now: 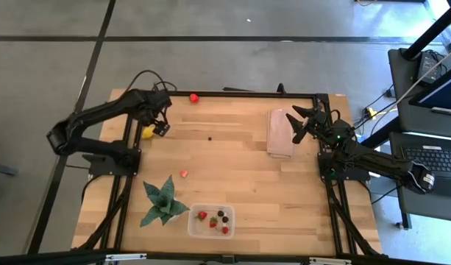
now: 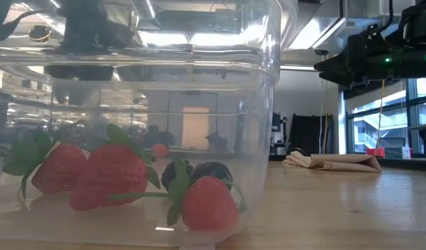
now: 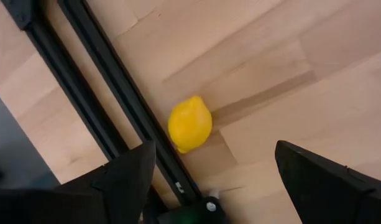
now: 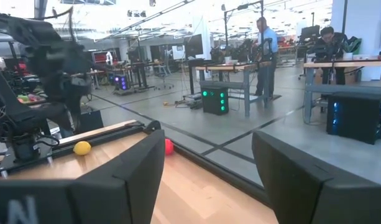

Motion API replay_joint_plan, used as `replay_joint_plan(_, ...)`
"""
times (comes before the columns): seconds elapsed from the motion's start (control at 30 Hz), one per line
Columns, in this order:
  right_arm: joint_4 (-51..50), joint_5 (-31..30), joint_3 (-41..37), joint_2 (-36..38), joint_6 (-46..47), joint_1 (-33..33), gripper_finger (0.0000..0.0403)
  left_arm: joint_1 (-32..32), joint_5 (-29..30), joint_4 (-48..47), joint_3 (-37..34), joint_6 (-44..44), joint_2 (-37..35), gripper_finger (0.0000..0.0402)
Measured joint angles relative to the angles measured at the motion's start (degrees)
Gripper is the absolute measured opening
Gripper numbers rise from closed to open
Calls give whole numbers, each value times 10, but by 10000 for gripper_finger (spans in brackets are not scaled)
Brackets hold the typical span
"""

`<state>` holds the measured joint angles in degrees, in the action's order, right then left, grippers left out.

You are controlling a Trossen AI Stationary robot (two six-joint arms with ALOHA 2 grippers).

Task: Pick and placing Produce into tupperware
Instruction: Put the yellow lemon into the transparent bin

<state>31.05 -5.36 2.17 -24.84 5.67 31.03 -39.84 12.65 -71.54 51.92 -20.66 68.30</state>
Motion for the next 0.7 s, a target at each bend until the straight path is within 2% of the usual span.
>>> replay_joint_plan(0.17, 0, 0, 0, 0, 1, 0, 243, -26, 0, 4, 0, 42, 32, 322)
replay_joint_plan(0.33, 0, 0, 0, -1, 1, 0, 243, -48, 0, 4, 0, 48, 58, 322)
replay_joint_plan(0.7, 0, 0, 0, -1, -1, 0, 243, -56, 0, 10, 0, 94, 125, 322)
